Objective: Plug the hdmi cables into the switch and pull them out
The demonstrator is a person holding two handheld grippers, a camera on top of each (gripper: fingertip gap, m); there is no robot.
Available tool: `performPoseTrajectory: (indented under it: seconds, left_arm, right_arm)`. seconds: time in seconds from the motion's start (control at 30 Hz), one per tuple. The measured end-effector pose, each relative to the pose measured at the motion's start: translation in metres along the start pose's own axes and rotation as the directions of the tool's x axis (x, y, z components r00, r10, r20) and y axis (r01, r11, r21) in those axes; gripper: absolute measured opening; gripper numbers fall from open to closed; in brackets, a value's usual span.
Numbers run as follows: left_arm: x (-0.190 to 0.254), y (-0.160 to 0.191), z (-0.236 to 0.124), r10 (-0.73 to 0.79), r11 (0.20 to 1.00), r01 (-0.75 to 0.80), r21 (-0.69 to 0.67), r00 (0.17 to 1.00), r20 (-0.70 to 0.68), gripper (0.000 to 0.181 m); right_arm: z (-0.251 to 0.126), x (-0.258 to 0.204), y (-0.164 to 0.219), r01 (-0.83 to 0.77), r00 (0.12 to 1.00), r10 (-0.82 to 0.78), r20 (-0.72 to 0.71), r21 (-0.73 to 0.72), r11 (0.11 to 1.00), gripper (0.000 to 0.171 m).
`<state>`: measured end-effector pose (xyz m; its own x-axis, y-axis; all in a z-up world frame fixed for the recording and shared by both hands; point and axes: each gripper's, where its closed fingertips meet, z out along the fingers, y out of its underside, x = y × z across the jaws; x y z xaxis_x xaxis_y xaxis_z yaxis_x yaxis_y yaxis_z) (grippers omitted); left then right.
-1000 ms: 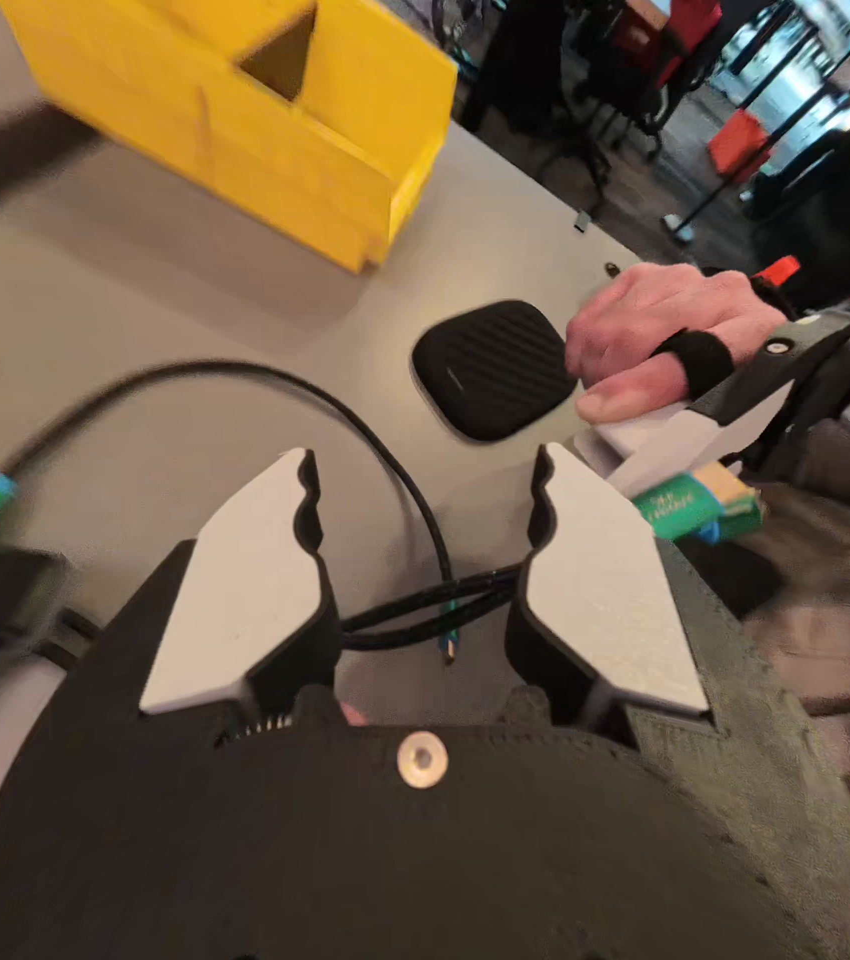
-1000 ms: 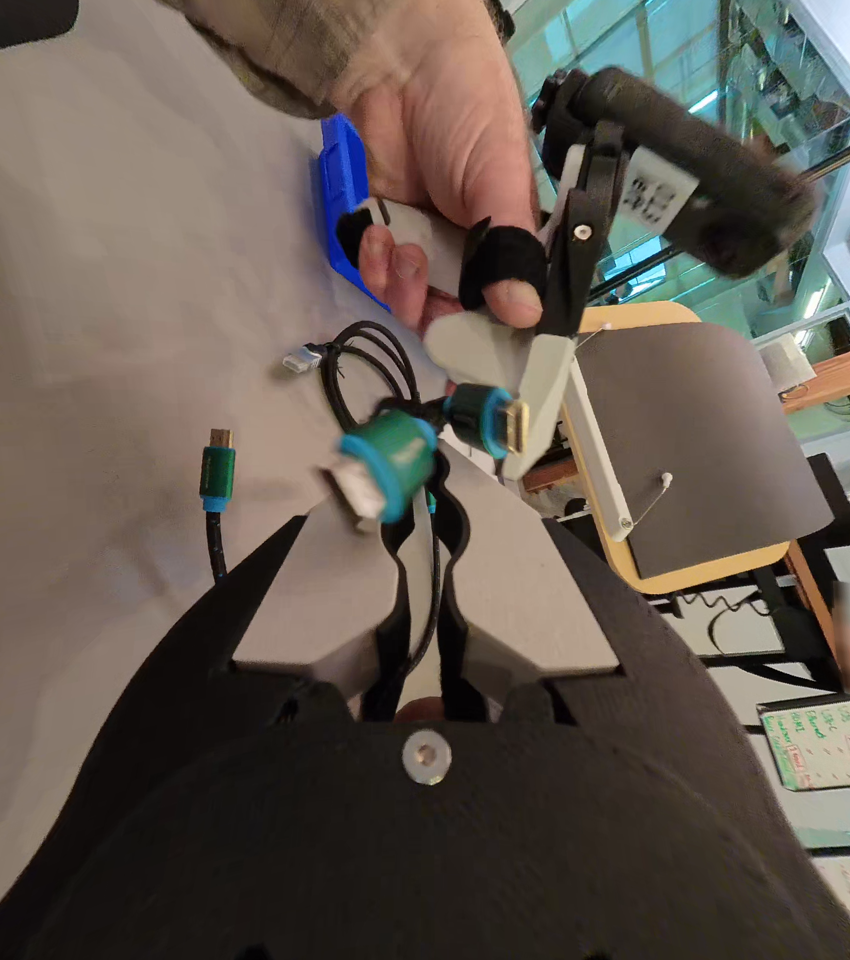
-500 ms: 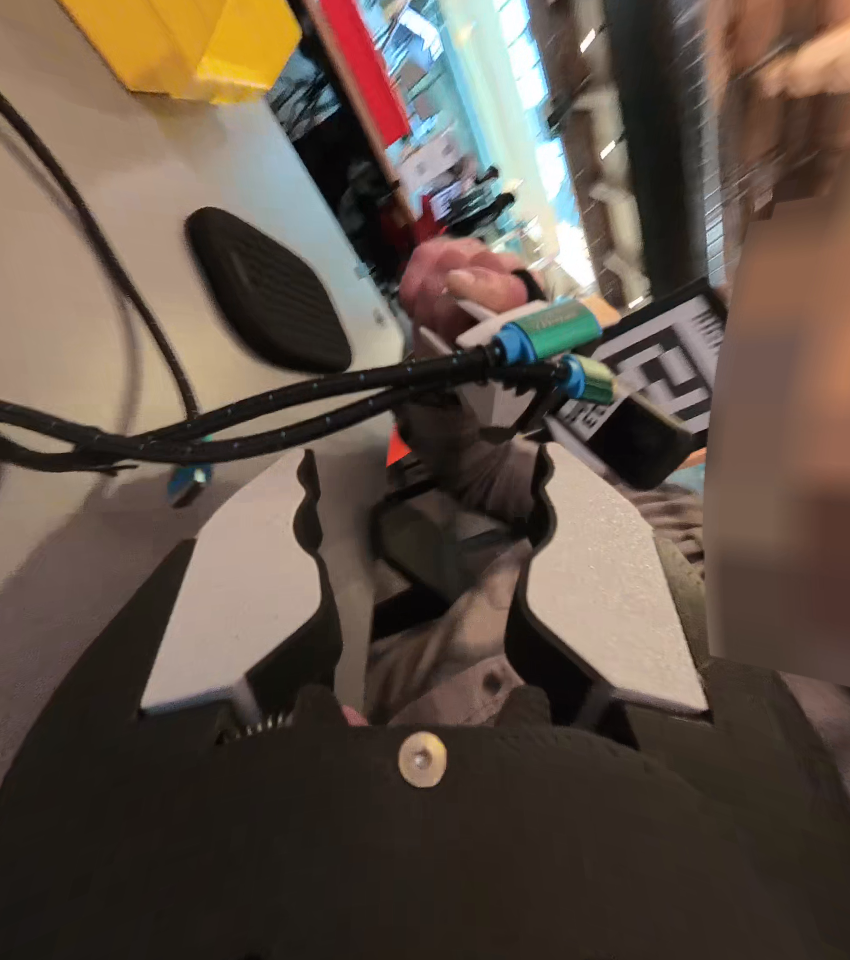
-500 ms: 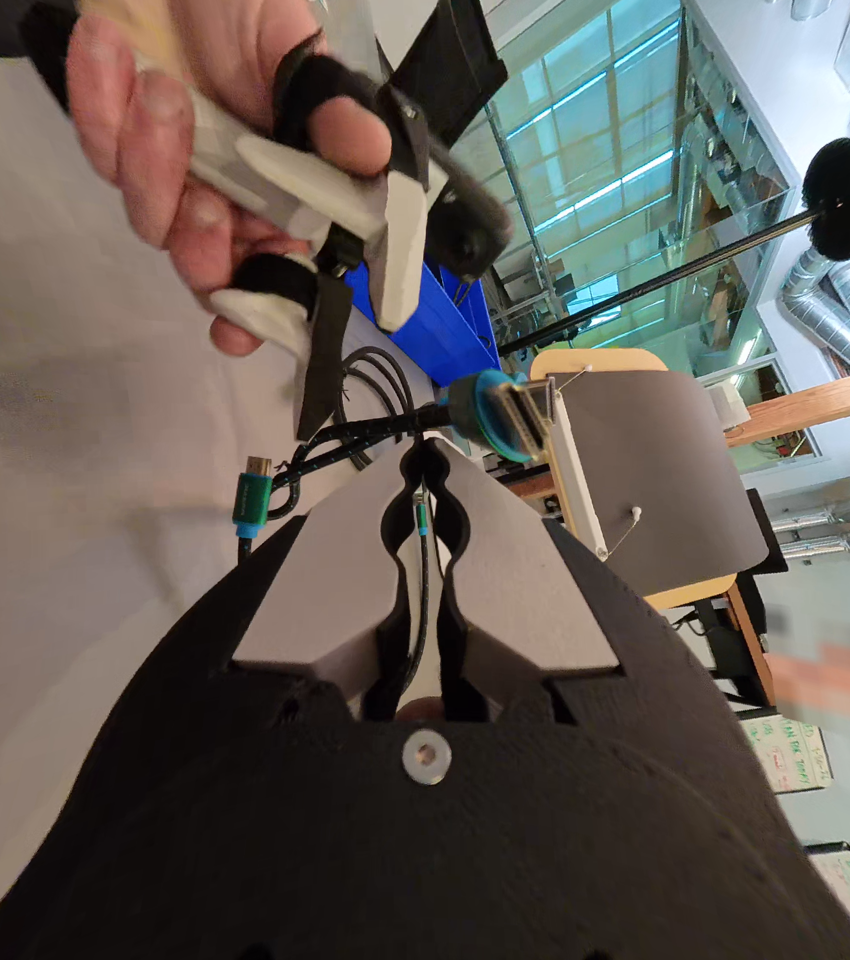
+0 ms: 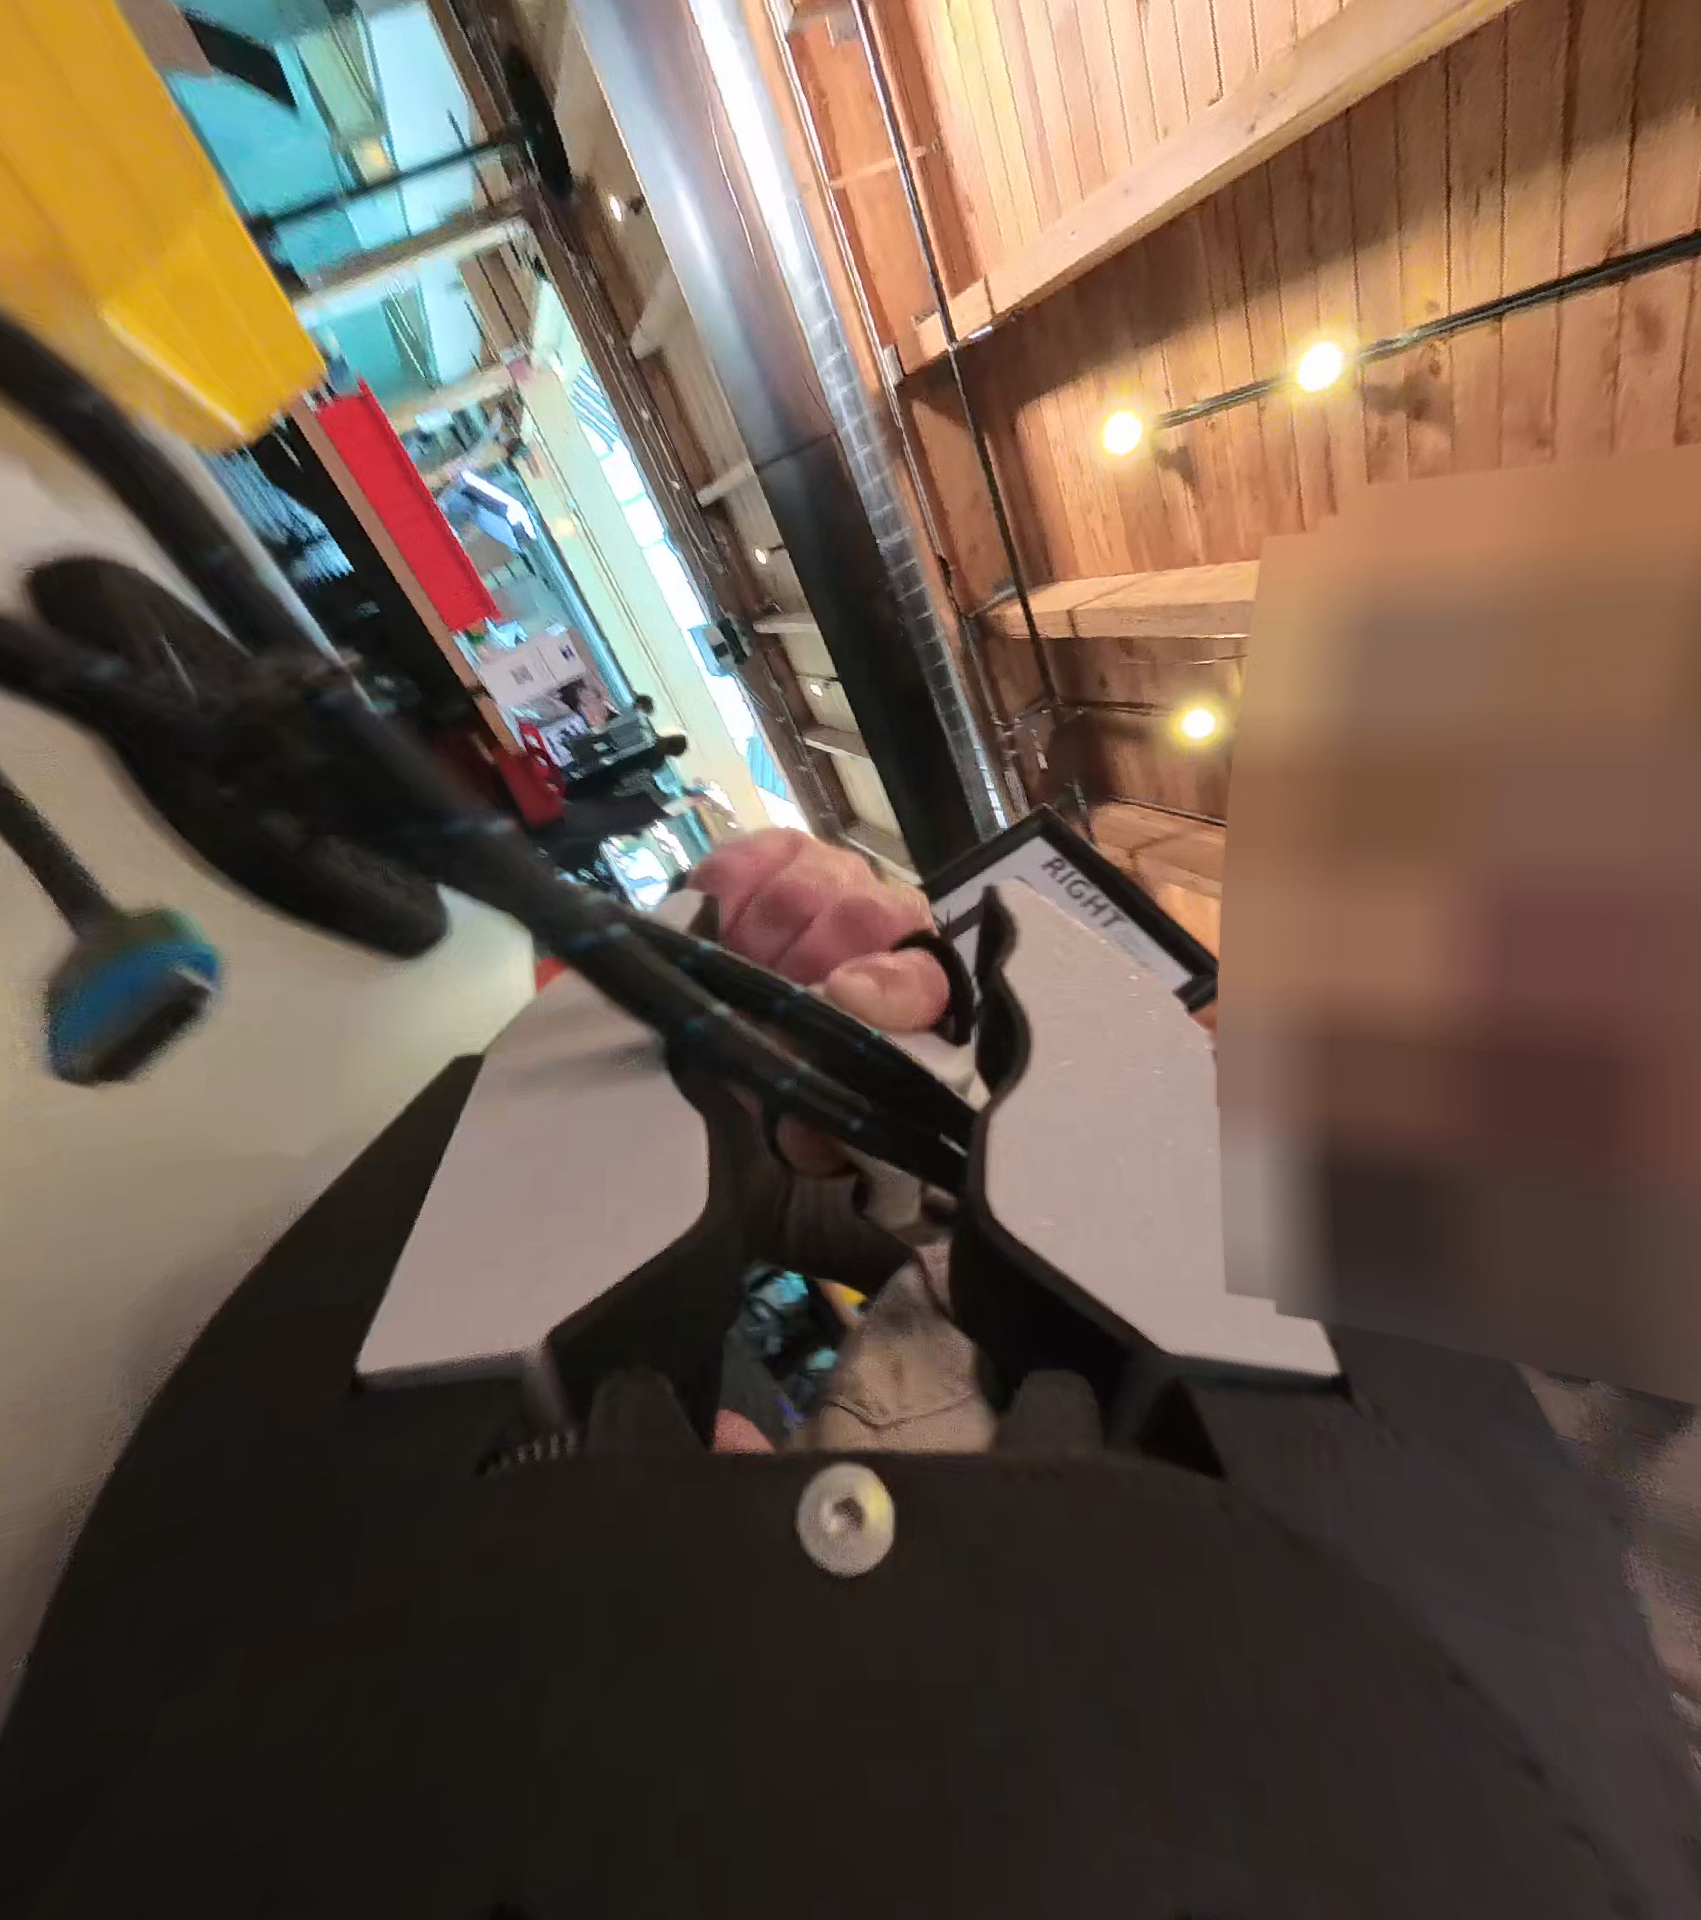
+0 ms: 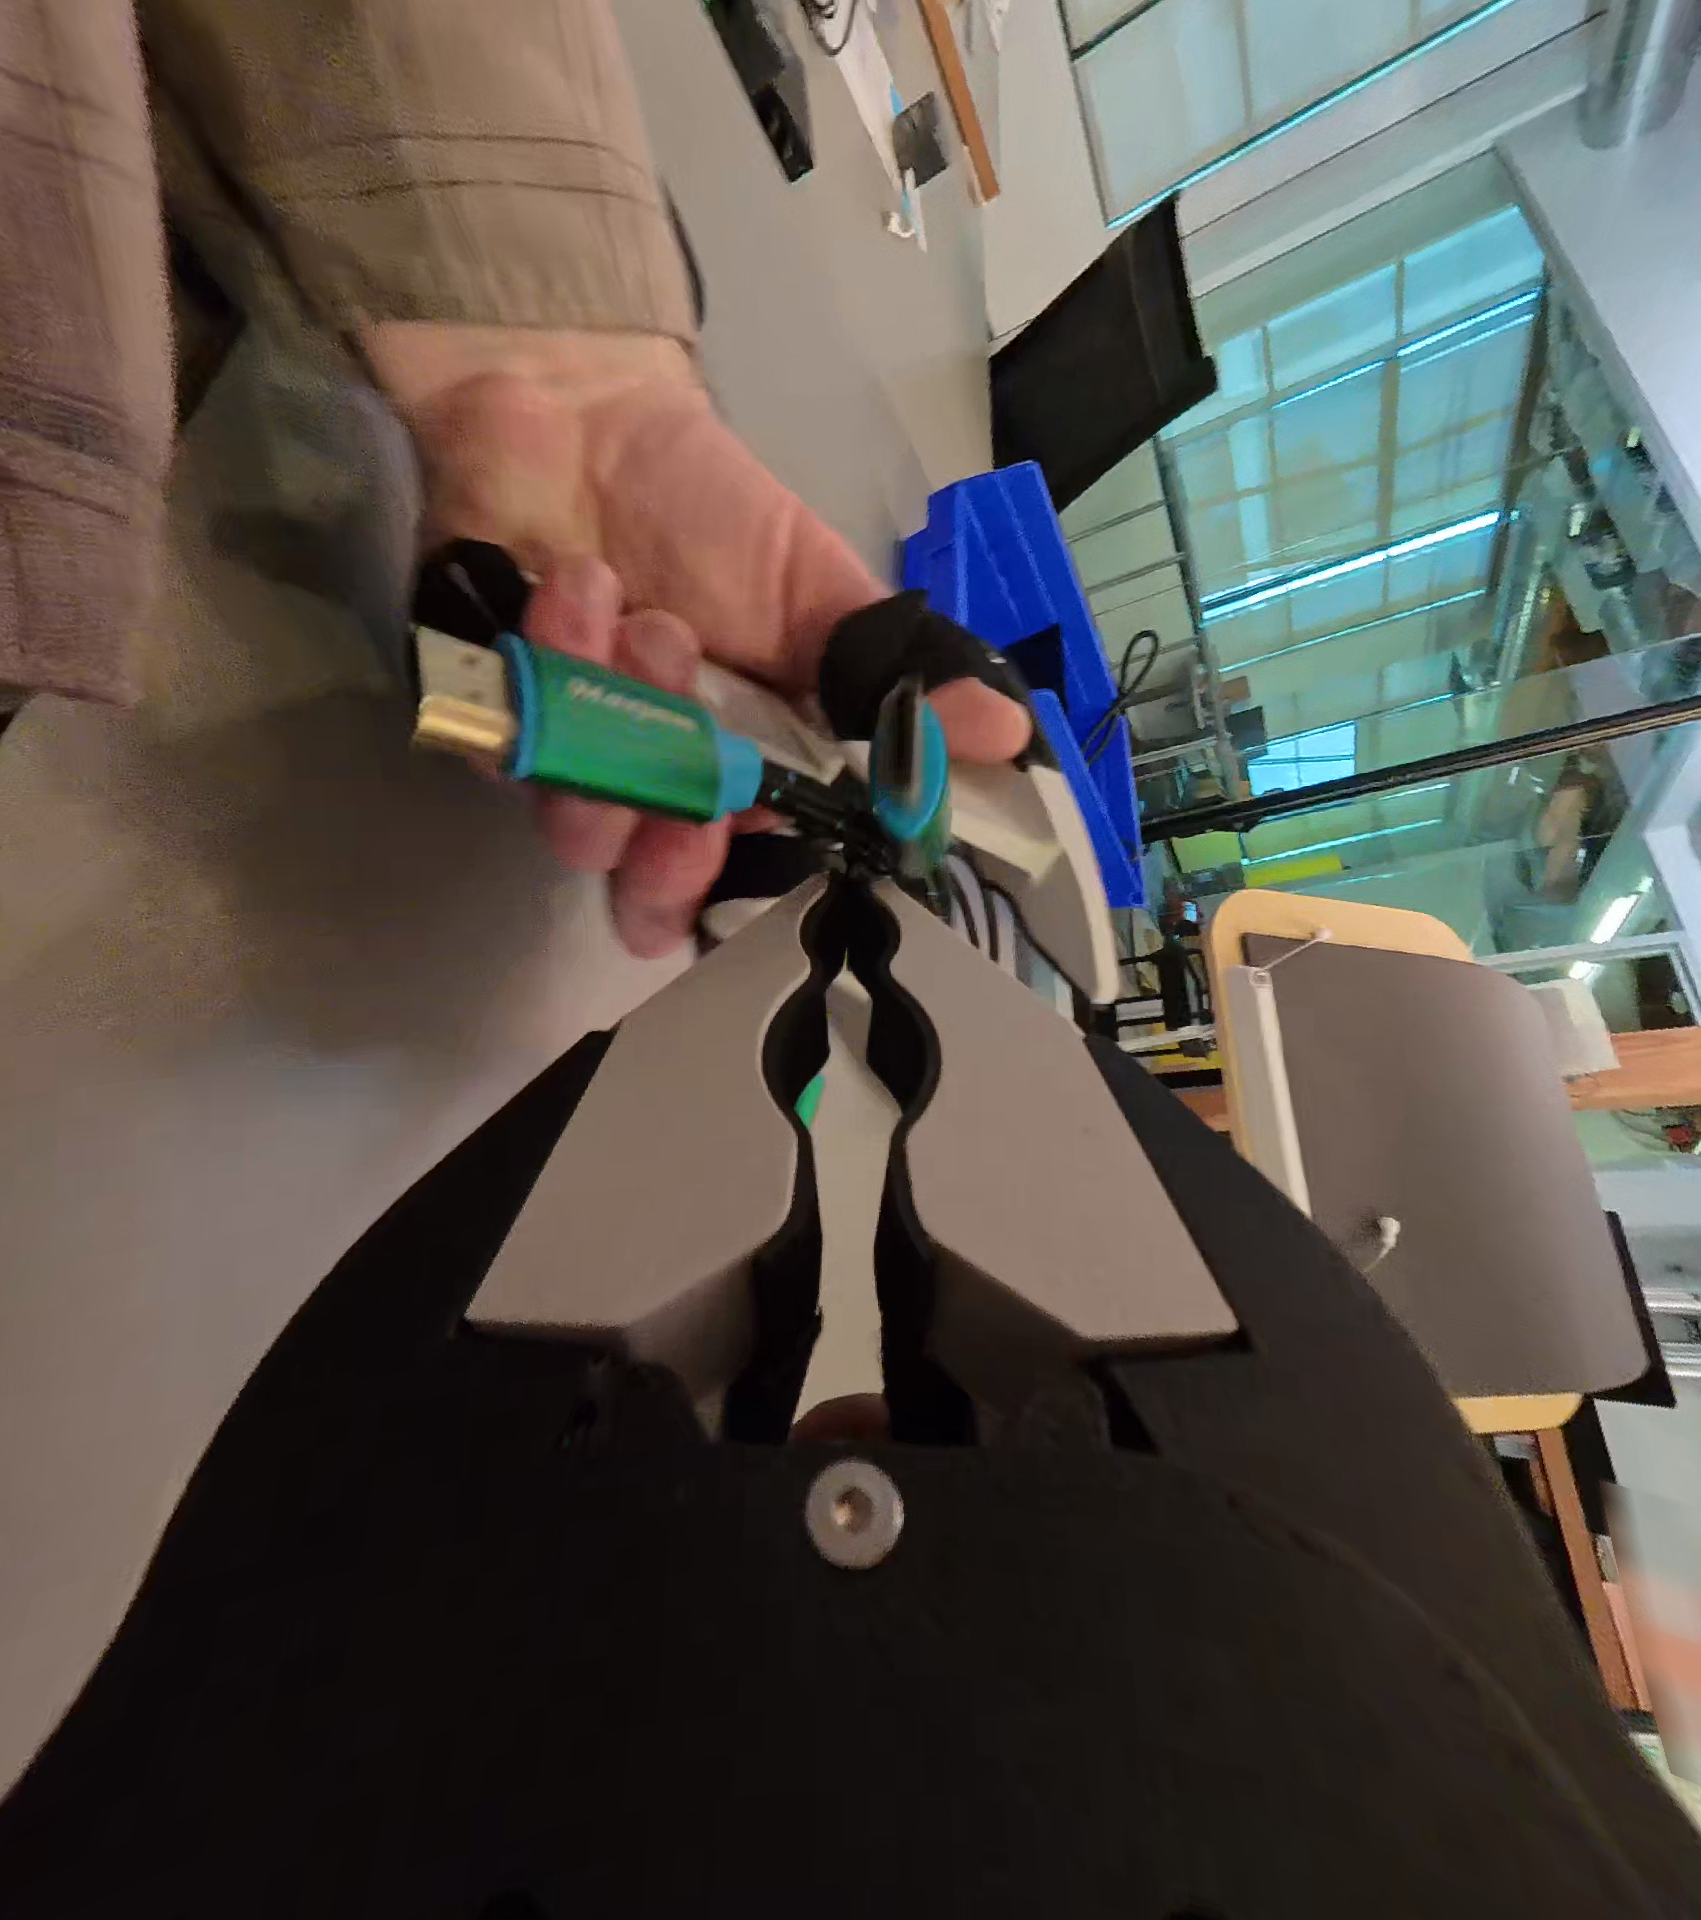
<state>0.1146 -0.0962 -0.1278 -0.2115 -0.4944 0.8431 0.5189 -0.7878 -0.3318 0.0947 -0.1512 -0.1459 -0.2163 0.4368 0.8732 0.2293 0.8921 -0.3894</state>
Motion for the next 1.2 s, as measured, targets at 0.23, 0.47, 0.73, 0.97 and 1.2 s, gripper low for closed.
performPoseTrajectory:
  seconds: [0.23, 0.47, 0.73, 0.97, 1.2]
  left_arm:
    - [0.034, -0.035, 0.009, 0.634, 0.768, -0.593, -0.244, 0.759, 0.150, 0.013]
    - [0.038, 0.039, 0.039, 0.969, 0.102, -0.761, -0.641, 0.222, -0.109, 0.027]
    - [-0.005, 0.074, 0.023, 0.961, -0.216, -0.650, -0.729, -0.011, -0.275, 0.034]
    - [-0.030, 0.056, 0.007, 0.870, -0.486, -0.460, -0.743, -0.341, -0.358, 0.039]
    - [-0.030, 0.044, -0.001, 0.840, -0.492, -0.394, -0.776, -0.448, -0.306, 0.062]
  right_arm:
    - [0.010, -0.012, 0.040, -0.195, 0.975, 0.204, 0.092, -0.095, 0.976, 0.000]
    - [0.026, 0.014, 0.082, -0.412, 0.908, 0.419, 0.022, -0.148, 0.899, 0.000]
    - [0.025, 0.046, 0.090, -0.475, 0.878, 0.465, -0.112, -0.084, 0.876, 0.000]
    - [0.018, 0.072, 0.092, -0.469, 0.868, 0.449, -0.212, -0.052, 0.882, 0.000]
    - [0.015, 0.095, 0.091, -0.432, 0.865, 0.402, -0.300, -0.037, 0.901, 0.000]
